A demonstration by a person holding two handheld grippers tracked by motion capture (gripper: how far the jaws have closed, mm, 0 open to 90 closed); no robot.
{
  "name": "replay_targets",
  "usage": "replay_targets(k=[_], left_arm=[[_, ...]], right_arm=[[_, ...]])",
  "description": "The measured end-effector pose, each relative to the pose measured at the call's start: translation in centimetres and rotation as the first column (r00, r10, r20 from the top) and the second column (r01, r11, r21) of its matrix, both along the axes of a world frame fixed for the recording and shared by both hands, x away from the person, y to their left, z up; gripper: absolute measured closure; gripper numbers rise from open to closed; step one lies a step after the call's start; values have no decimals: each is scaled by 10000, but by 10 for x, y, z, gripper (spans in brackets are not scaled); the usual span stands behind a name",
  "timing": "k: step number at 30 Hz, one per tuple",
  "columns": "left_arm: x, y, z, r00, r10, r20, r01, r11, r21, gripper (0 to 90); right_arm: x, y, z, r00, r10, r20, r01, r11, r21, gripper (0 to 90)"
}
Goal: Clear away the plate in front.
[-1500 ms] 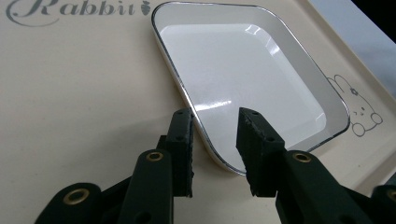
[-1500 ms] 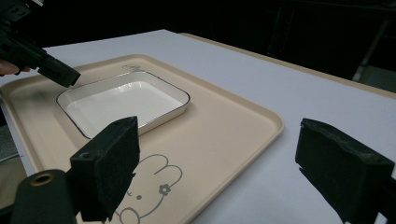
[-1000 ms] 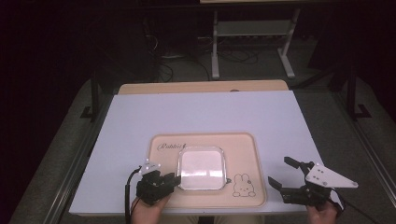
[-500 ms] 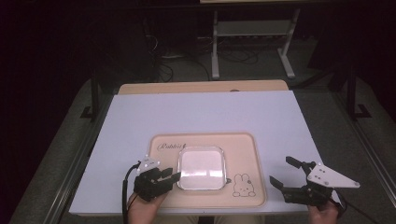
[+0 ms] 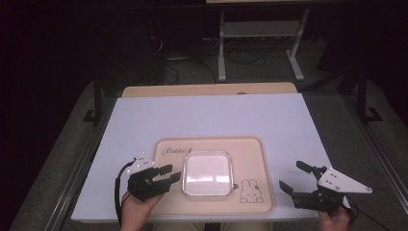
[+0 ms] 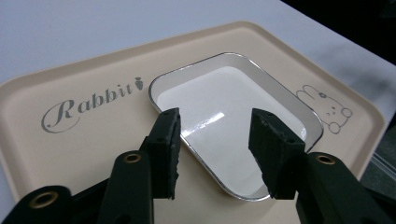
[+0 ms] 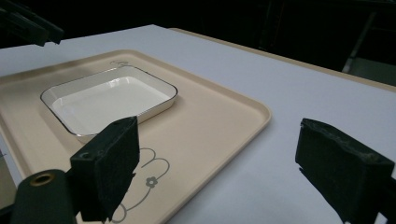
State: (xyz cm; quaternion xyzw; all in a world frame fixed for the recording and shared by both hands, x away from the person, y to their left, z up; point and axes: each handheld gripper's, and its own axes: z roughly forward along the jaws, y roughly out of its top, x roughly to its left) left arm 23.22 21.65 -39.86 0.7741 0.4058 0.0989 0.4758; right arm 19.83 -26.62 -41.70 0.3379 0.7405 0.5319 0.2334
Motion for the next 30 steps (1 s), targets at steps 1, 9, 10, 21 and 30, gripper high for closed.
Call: replay_targets(k=[1, 9, 10, 21, 30], left_arm=[[0, 2, 0, 10000, -41, 38, 41, 10000, 11, 512], [2, 15, -2, 9987, -88, 504, 66, 9990, 445, 429], [2, 16, -2, 9984, -95, 549, 69, 9988, 477, 427], [3, 36, -2, 9969, 67, 789, -99, 9991, 404, 345], [0, 54, 0, 9939, 360, 1038, -405, 9983, 420, 275]], right_arm=[[0, 0, 0, 10000, -38, -8, 38, 10000, 7, 128], [1, -1, -1, 9999, -93, -58, 93, 9999, -72, 128], [1, -1, -1, 9999, -96, -64, 96, 9999, -72, 129], [1, -1, -1, 9999, -138, -103, 137, 9998, -166, 129], [1, -1, -1, 9998, -160, -124, 158, 9997, -195, 128]])
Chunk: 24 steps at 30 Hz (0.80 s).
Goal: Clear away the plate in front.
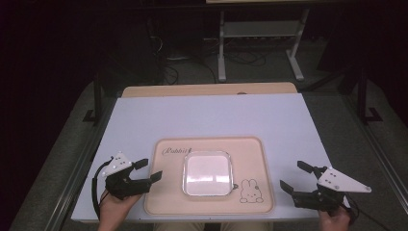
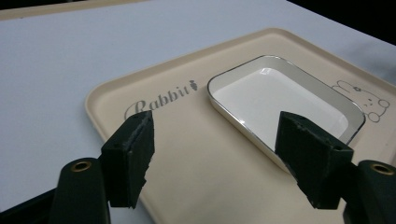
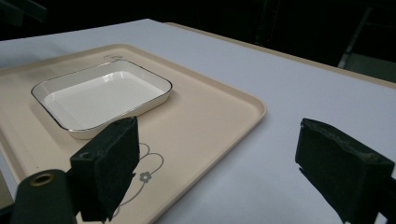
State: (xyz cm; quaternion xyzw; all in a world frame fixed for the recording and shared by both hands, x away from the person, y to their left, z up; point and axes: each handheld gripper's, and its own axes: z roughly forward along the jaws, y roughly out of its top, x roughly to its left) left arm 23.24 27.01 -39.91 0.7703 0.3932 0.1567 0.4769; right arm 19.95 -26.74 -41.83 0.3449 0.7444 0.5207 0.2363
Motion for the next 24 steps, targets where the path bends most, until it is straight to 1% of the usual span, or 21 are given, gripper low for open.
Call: replay_targets(k=[10, 16, 22, 24], left_arm=[[-2, 15, 1, 9994, 122, 339, -130, 9996, 237, 256], [-6, 22, -4, 9994, 228, 270, -233, 9996, 160, 256], [-10, 27, -10, 9995, 262, 185, -267, 9993, 252, 257], [-11, 28, -11, 9994, 294, 207, -299, 9993, 211, 257]], right_arm=[[1, 0, 0, 10000, 7, -38, -7, 10000, -45, 129], [1, 0, -1, 10000, 18, -70, -18, 9999, -98, 129], [2, 1, -2, 9999, 46, -125, -47, 9999, -104, 129], [2, 1, -2, 9999, 66, -134, -68, 9999, -134, 128]])
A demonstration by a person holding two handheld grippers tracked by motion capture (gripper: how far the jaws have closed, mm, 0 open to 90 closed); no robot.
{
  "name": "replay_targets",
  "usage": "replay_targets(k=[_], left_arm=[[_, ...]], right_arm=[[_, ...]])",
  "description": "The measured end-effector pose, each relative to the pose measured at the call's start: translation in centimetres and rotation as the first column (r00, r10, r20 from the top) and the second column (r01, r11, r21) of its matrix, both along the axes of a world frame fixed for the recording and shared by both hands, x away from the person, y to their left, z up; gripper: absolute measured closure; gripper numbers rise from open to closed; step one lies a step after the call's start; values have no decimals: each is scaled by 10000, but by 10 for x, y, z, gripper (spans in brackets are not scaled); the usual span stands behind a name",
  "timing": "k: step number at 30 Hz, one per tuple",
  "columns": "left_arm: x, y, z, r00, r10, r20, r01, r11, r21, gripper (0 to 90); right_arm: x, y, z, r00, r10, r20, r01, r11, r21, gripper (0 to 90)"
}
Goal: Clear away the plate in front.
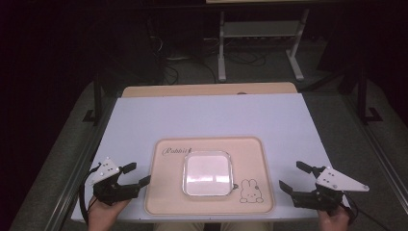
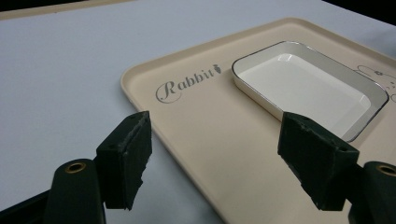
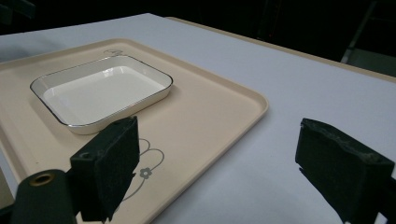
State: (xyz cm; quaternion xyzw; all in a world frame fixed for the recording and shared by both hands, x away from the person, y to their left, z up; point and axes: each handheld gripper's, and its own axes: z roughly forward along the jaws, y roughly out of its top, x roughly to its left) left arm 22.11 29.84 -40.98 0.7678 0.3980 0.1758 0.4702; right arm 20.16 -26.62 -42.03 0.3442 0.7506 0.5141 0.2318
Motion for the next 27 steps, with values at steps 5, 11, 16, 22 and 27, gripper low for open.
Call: replay_targets(k=[5, 11, 16, 22, 27], left_arm=[[-3, -1, -4, 10000, -66, 38, 65, 9998, 197, 256], [-6, -1, -6, 9999, -95, 136, 92, 9996, 270, 256], [-8, 1, -10, 10000, -43, 72, 42, 9999, 140, 256], [-5, 1, -14, 10000, 22, -52, -20, 9993, 366, 257], [-4, 3, -15, 9999, 81, -119, -77, 9994, 335, 258]], right_arm=[[1, 1, -1, 10000, 42, -59, -43, 10000, -38, 129], [1, 3, -2, 9998, 121, -144, -122, 9999, -116, 129], [2, 6, -3, 9996, 211, -200, -215, 9996, -173, 128], [3, 11, -3, 9990, 373, -254, -382, 9987, -334, 129], [3, 13, -3, 9987, 432, -274, -442, 9982, -395, 129]])
